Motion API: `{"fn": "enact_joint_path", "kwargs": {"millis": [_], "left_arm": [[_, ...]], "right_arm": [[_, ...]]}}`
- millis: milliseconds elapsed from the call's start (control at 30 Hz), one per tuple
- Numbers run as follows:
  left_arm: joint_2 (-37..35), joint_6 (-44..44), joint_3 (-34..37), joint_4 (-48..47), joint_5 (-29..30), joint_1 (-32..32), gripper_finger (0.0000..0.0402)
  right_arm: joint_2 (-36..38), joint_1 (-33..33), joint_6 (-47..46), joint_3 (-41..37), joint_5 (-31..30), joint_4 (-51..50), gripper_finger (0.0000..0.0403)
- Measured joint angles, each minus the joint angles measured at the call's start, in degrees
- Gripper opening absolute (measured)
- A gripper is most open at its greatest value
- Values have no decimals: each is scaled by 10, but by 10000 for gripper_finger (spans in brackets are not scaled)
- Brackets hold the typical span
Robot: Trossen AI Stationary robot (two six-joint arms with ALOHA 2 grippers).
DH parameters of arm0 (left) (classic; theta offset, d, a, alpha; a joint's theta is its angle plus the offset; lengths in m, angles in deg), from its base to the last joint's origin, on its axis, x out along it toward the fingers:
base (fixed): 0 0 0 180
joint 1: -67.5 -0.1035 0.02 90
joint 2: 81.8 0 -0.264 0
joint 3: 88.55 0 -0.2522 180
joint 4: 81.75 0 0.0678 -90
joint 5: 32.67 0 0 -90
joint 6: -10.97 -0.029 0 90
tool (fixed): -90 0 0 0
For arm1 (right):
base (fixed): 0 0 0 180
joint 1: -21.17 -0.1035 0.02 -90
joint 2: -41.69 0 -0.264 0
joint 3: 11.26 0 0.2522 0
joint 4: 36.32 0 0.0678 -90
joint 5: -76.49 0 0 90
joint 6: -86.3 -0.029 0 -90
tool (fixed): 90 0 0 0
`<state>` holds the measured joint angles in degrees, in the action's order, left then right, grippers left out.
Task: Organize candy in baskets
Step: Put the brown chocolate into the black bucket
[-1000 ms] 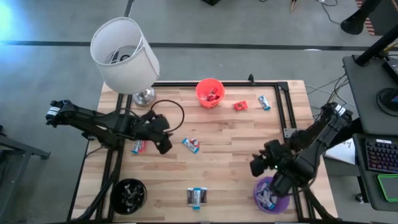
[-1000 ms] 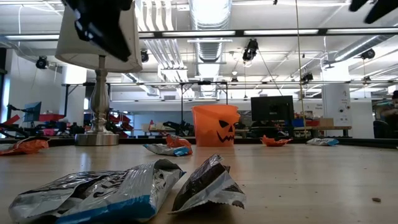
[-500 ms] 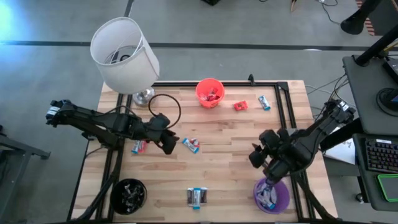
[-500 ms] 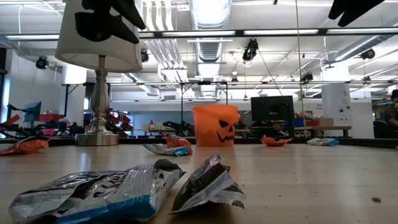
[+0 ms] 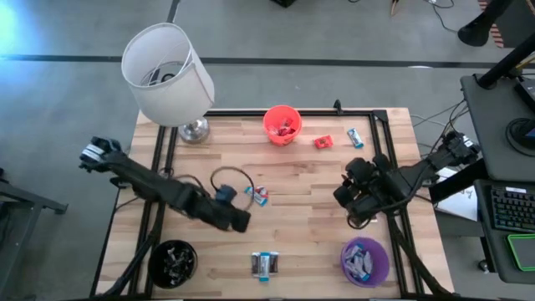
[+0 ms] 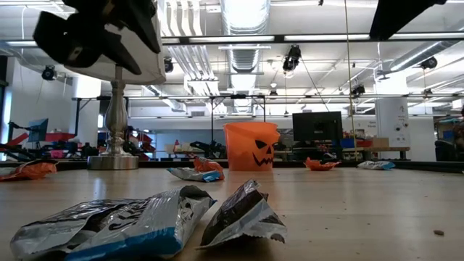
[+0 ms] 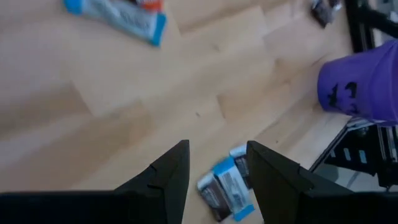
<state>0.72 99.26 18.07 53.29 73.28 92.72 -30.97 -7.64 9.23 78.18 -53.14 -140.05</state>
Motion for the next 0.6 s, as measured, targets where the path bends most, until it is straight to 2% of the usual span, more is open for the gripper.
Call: {"fn": "enact_joint_path", "kwargs": {"millis": [133, 300, 600], "left_arm": [[83, 61, -42, 10, 0, 26, 142], [187, 85, -128, -10, -3, 34, 142], [339, 110, -339, -190, -67, 48, 142]], "right_arm": [[0, 13, 35, 0, 0, 0, 171], [1, 20, 68, 0, 1, 0, 171], [2, 20, 104, 0, 7, 0, 171]]}}
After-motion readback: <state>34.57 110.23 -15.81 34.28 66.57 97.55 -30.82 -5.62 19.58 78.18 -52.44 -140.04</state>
